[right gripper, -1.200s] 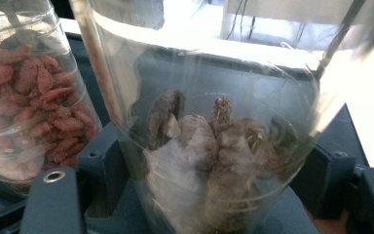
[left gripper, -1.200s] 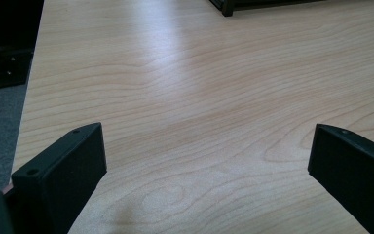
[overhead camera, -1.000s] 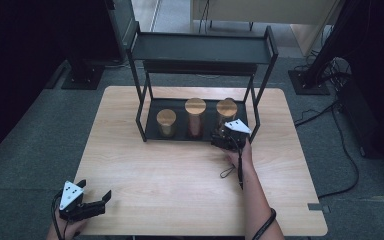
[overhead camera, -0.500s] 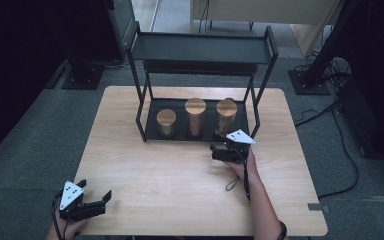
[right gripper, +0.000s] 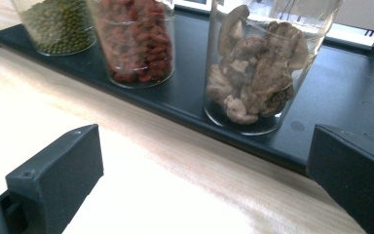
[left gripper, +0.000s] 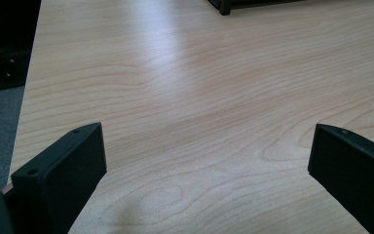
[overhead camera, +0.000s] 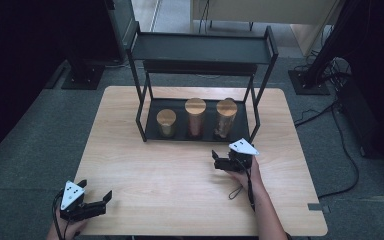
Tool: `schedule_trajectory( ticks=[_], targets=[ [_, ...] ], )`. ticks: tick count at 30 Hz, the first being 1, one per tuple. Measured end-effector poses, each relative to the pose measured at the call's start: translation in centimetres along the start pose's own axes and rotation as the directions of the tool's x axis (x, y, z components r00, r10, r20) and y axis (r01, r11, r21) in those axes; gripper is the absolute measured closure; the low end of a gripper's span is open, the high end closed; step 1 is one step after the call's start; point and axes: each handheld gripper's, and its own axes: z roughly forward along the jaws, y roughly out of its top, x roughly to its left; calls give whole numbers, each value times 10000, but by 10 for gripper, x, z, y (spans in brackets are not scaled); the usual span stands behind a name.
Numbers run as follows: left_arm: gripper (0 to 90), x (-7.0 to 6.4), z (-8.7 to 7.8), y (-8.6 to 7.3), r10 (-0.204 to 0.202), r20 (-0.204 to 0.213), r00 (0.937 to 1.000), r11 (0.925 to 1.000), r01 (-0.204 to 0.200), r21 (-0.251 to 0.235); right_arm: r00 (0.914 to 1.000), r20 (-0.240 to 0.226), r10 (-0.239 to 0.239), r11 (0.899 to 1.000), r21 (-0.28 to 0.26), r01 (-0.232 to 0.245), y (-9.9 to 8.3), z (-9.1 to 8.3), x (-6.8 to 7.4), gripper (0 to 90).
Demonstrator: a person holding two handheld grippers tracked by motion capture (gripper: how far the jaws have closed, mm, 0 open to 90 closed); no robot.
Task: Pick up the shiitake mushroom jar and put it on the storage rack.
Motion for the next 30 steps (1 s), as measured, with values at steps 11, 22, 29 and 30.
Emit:
schedule_trajectory(
  ticks=[11,22,29,30],
  targets=[
    [6,0,0,0,75,-19,10000,10000,-75,-10,9997,-103,-232,9997,-85,232,-9,-18,5,0],
    [7,-1,0,0,99,-40,9999,9999,-99,45,9998,-126,-153,9995,-269,149,-18,-36,5,0],
    [7,-1,1,0,165,-13,9999,9998,-165,57,9995,-154,-263,9994,-236,259,-24,-47,6,0],
    [7,-1,0,0,148,-1,9999,9999,-148,58,9996,-149,-240,9994,-256,236,-25,-50,6,0]
  ],
)
